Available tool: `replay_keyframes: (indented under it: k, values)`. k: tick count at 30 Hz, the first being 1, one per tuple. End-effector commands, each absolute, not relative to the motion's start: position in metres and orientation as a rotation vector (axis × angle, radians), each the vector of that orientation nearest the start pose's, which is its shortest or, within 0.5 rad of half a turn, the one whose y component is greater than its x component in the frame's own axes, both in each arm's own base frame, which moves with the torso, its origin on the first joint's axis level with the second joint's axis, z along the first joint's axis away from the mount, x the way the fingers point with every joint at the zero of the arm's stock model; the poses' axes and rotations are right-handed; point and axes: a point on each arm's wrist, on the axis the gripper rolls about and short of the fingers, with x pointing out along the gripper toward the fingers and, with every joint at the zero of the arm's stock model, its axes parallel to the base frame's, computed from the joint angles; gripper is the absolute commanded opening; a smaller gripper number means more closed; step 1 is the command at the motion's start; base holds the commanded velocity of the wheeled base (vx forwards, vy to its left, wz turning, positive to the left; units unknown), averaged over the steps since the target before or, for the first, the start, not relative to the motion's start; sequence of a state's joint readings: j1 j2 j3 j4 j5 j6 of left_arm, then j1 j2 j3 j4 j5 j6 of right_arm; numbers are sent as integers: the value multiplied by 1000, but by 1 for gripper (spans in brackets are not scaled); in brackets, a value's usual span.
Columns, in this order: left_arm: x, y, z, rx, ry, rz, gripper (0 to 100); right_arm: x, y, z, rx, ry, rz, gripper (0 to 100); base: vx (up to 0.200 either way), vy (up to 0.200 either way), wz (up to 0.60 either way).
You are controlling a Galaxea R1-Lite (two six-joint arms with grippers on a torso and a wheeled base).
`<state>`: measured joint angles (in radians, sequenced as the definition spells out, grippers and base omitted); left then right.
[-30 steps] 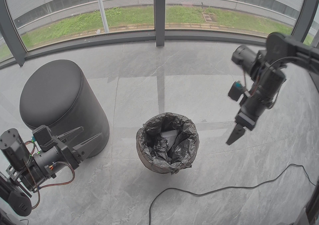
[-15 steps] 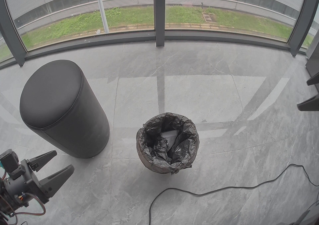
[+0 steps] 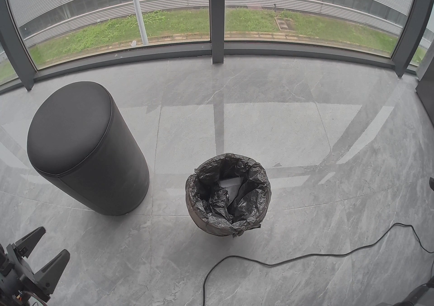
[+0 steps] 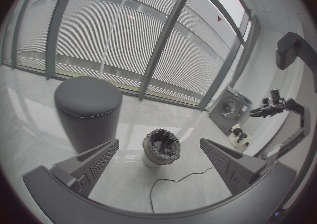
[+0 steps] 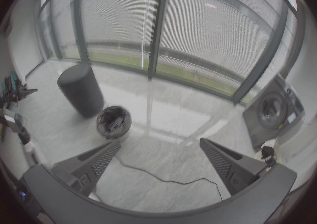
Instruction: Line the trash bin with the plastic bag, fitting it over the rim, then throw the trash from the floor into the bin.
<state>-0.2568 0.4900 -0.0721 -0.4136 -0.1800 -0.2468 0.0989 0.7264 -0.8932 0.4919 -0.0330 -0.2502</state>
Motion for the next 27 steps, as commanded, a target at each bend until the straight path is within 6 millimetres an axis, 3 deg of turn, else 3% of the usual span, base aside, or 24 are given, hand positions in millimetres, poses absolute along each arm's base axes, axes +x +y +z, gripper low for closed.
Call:
replay_keyframes:
  k: [1,5,11,17,21,27]
  values:
    - [-14,10,85,-313,15,120,100,-17,-2,84,55,9,-166,100,0,0,0]
    - [-14,10,84,-320,10,156,100,-17,-1,83,46,15,-137,100,0,0,0]
    - [-20,6,84,-313,-29,353,100,-17,0,83,5,21,-81,100,0,0,0]
    - [-22,6,83,-287,-52,237,100,-17,-1,83,-6,17,-120,100,0,0,0]
    - [-23,0,82,-74,-60,1,100,-17,0,83,-72,19,-96,100,0,0,0]
    - [-23,2,83,27,-72,95,100,-17,-2,83,-7,22,-190,100,0,0,0]
